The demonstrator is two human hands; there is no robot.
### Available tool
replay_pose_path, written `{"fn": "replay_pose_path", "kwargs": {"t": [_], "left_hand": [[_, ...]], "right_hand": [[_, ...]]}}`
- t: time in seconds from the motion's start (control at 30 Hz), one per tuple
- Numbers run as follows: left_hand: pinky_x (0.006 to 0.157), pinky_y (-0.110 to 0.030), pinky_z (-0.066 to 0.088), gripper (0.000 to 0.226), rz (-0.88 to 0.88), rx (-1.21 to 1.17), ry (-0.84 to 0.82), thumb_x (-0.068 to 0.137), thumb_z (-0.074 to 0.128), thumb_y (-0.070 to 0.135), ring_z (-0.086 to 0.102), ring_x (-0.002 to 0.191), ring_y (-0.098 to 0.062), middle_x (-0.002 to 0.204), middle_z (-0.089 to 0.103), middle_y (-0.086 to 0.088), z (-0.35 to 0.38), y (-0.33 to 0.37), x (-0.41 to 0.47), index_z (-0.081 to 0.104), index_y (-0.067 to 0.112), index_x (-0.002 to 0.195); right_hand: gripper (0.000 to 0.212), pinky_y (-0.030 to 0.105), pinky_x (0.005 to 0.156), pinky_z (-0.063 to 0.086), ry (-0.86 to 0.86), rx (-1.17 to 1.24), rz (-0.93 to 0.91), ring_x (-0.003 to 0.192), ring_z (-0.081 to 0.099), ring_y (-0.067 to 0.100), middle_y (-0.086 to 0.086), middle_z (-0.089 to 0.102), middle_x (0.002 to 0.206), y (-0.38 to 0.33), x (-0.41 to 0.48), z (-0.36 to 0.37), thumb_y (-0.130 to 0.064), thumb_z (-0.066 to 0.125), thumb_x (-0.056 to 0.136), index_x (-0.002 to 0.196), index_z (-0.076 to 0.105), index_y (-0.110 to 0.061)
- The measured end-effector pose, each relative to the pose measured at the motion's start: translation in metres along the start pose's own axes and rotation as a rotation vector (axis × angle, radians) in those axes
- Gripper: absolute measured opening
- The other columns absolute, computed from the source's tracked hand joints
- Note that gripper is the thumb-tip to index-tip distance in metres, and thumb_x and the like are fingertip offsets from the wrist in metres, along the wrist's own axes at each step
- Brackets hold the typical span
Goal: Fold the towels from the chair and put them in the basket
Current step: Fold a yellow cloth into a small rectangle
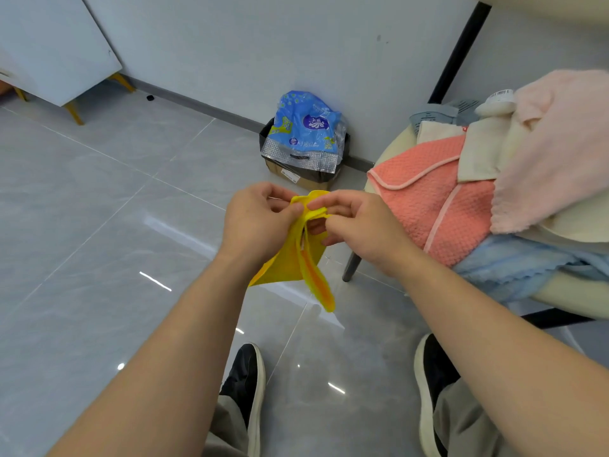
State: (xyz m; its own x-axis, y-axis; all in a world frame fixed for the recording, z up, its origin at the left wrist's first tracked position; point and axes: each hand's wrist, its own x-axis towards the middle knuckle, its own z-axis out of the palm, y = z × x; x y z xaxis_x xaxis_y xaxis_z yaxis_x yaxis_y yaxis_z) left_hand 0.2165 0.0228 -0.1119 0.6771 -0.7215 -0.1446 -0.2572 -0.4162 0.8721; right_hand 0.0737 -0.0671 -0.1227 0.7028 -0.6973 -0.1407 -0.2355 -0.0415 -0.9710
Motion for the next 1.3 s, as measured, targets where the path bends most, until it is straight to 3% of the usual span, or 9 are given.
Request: {"fn": "replay_pose_path", "kwargs": {"t": [0.17, 0.3, 0.53, 0.67, 0.8, 0.9, 1.03, 1.17, 1.3], "left_hand": [[0.079, -0.040, 0.061, 0.006, 0.042, 0.018, -0.052, 0.085, 0.076, 0.027, 0.069, 0.067, -0.007, 0.073, 0.076, 0.006, -0.001, 0.004, -0.004, 0.074, 0.024, 0.090], [0.084, -0.045, 0.060, 0.007, 0.039, -0.039, -0.121, 0.091, 0.070, 0.027, 0.073, 0.077, -0.015, 0.075, 0.076, 0.004, 0.000, 0.005, -0.009, 0.075, 0.022, 0.093], [0.074, -0.024, 0.059, 0.022, 0.084, -0.121, -0.309, 0.081, 0.082, 0.013, 0.075, 0.082, -0.011, 0.088, 0.078, 0.000, -0.005, 0.012, -0.015, 0.072, 0.015, 0.101], [0.074, -0.025, 0.061, 0.029, 0.128, -0.040, -0.285, 0.076, 0.086, 0.016, 0.075, 0.079, -0.012, 0.085, 0.078, 0.000, -0.006, 0.011, -0.015, 0.072, 0.013, 0.101], [0.071, -0.032, 0.062, 0.020, 0.155, 0.019, -0.235, 0.078, 0.085, 0.025, 0.074, 0.075, -0.014, 0.079, 0.076, 0.000, -0.005, 0.008, -0.013, 0.073, 0.017, 0.092], [0.071, -0.044, 0.060, 0.006, 0.174, 0.080, -0.196, 0.084, 0.078, 0.024, 0.071, 0.073, -0.024, 0.075, 0.074, -0.005, -0.005, 0.004, -0.009, 0.073, 0.021, 0.086], [0.064, -0.030, 0.050, 0.005, 0.264, 0.261, -0.113, 0.086, 0.076, 0.028, 0.065, 0.070, -0.012, 0.072, 0.069, 0.003, -0.021, -0.001, 0.001, 0.071, 0.028, 0.084], [0.073, -0.030, 0.053, 0.003, 0.303, 0.336, -0.031, 0.088, 0.074, 0.028, 0.066, 0.077, -0.011, 0.080, 0.067, 0.006, -0.044, -0.006, 0.010, 0.071, 0.029, 0.089], [0.057, -0.022, 0.054, 0.006, 0.250, 0.298, 0.021, 0.092, 0.070, 0.022, 0.067, 0.056, -0.012, 0.083, 0.067, -0.004, -0.052, -0.012, 0.014, 0.067, 0.027, 0.090]], "right_hand": [[0.020, 0.046, 0.087, 0.058, 0.000, -0.198, -0.110, 0.088, 0.074, 0.013, -0.004, 0.078, 0.086, 0.013, 0.002, -0.001, -0.013, 0.071, 0.087, 0.106, 0.071, -0.020], [0.011, 0.044, 0.078, 0.059, 0.072, -0.288, -0.167, 0.072, 0.071, 0.007, -0.010, 0.075, 0.074, 0.014, 0.003, 0.000, -0.030, 0.073, 0.088, 0.095, 0.065, -0.030], [0.022, 0.030, 0.053, 0.039, 0.204, -0.408, -0.190, 0.047, 0.046, 0.006, -0.013, 0.051, 0.048, 0.018, 0.005, -0.003, -0.039, 0.076, 0.082, 0.086, 0.058, -0.027], [0.035, 0.036, 0.054, 0.045, 0.234, -0.481, -0.147, 0.050, 0.047, 0.005, -0.010, 0.052, 0.050, 0.018, 0.007, -0.005, -0.060, 0.071, 0.069, 0.078, 0.056, -0.030], [0.021, 0.041, 0.063, 0.052, 0.201, -0.610, -0.143, 0.063, 0.056, 0.012, -0.009, 0.056, 0.058, 0.018, 0.005, -0.006, -0.048, 0.070, 0.072, 0.077, 0.060, -0.030], [0.036, 0.034, 0.058, 0.048, 0.151, -0.632, -0.146, 0.063, 0.055, 0.009, -0.010, 0.055, 0.059, 0.021, 0.005, -0.005, -0.066, 0.068, 0.070, 0.077, 0.061, -0.032], [0.039, 0.034, 0.059, 0.041, -0.027, -0.838, -0.115, 0.070, 0.055, 0.015, -0.009, 0.049, 0.060, 0.021, 0.008, -0.013, -0.067, 0.067, 0.076, 0.070, 0.056, -0.030], [0.027, 0.033, 0.064, 0.041, -0.132, -1.003, -0.051, 0.081, 0.056, 0.019, -0.013, 0.046, 0.068, 0.022, 0.007, -0.025, -0.055, 0.062, 0.091, 0.107, 0.066, -0.034], [0.030, 0.033, 0.075, 0.051, -0.266, -0.928, -0.076, 0.081, 0.060, 0.012, -0.012, 0.063, 0.085, 0.014, 0.004, -0.026, -0.053, 0.060, 0.094, 0.114, 0.067, -0.033]]}}
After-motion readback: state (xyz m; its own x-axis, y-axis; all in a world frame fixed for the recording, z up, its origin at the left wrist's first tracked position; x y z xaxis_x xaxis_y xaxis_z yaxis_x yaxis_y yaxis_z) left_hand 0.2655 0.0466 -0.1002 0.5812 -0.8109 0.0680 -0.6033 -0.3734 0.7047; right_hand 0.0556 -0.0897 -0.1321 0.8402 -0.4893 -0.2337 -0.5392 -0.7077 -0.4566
